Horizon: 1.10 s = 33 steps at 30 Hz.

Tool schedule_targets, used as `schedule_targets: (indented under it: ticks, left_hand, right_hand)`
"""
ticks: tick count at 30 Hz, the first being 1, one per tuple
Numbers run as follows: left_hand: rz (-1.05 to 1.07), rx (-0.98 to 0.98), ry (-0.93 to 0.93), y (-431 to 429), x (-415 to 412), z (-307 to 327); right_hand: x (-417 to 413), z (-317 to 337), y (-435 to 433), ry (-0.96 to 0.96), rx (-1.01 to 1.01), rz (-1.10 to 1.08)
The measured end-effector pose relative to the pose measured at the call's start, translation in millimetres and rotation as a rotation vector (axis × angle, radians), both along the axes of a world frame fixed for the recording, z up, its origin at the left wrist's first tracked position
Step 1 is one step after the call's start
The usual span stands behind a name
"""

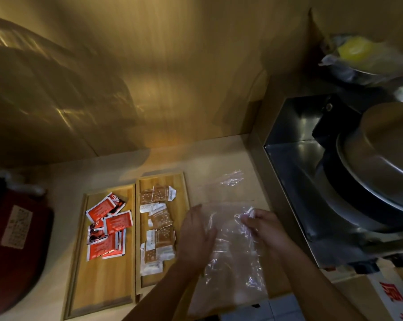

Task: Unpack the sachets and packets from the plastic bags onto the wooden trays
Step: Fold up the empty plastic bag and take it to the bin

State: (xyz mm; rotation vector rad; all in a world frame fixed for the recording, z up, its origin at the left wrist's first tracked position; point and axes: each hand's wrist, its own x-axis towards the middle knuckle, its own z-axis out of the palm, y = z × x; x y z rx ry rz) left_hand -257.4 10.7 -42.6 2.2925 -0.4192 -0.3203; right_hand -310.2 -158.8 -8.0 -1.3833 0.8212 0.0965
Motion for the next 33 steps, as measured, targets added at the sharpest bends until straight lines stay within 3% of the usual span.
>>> schedule_targets:
  ticks: [4, 8, 11, 15, 20, 23, 26, 33]
  left_hand:
    - [0.267, -0.455, 0.456, -5.5, 5.9, 28.6]
    - [0.137, -0.523, 0.923, 1.2, 19.5, 39.1]
    - [0.185, -0.588, 0.891, 8.4, 26.4, 44.0]
    - [0.268, -0.669, 0.819, 13.5, 32.7, 53.5]
    - [0.254, -0.726, 0.859, 21.3, 40.1, 67.4]
    - [0.318, -0.681, 0.838, 24.1, 40.7, 70.4]
    - [0.353, -0.59, 0.758, 24.3, 42.9, 71.0]
    - [0.367, -0.718, 0.868, 30.2, 44.8, 72.7]
  right_hand:
    - [6.5, 22.4, -4.4, -0.19, 0.16, 0.021]
    - [14.6, 36.2, -6.7, -0.284, 0.298, 0.054]
    - [19.2, 33.0, -7.5, -0.28, 0.37, 0.052]
    - [20.9, 22.6, -7.3, -0.183, 0.269, 0.084]
    - [28.5, 17.9, -2.9, -0.226, 0.217, 0.144]
    - [32.8, 20.9, -1.4, -0.254, 0.267, 0.18]
    - [34.8, 22.2, 2.1, -0.26, 0.173, 0.157]
    - [38.2, 16.5, 4.7, -0.253, 0.171, 0.188]
